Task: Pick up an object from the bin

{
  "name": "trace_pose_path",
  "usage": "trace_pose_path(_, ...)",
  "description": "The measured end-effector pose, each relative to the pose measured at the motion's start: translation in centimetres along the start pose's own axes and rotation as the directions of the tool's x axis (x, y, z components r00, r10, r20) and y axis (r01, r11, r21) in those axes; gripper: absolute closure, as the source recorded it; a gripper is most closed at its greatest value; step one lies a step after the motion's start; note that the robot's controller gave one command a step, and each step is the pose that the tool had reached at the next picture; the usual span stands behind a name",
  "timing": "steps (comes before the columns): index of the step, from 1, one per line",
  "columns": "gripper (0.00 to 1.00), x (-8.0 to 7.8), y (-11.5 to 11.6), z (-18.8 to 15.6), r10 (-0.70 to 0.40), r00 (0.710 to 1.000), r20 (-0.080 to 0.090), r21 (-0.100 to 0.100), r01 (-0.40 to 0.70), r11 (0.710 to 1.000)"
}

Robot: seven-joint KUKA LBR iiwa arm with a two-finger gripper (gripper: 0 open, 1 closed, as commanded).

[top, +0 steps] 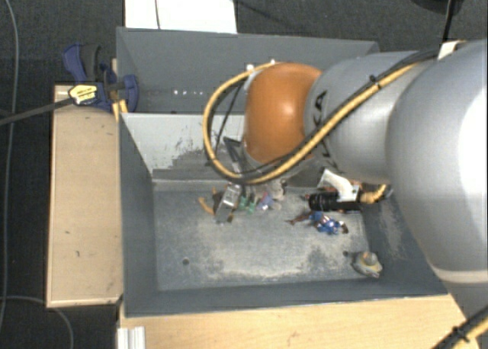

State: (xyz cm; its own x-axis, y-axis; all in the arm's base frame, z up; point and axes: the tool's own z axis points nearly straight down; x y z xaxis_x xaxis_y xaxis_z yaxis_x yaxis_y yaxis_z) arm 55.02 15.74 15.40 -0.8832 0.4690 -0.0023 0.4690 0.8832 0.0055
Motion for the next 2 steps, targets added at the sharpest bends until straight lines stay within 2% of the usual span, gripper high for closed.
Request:
trace_pose_path(1, 1.00, 0.0, -0.2, 0.9, -0.001, 1.000, -0.001, 0.000, 0.001, 1.000)
trace_pose_path(2, 1.00, -0.1, -0.4, -3.2, -0.002, 1.000, -0.005, 0.004, 0.002, 1.000)
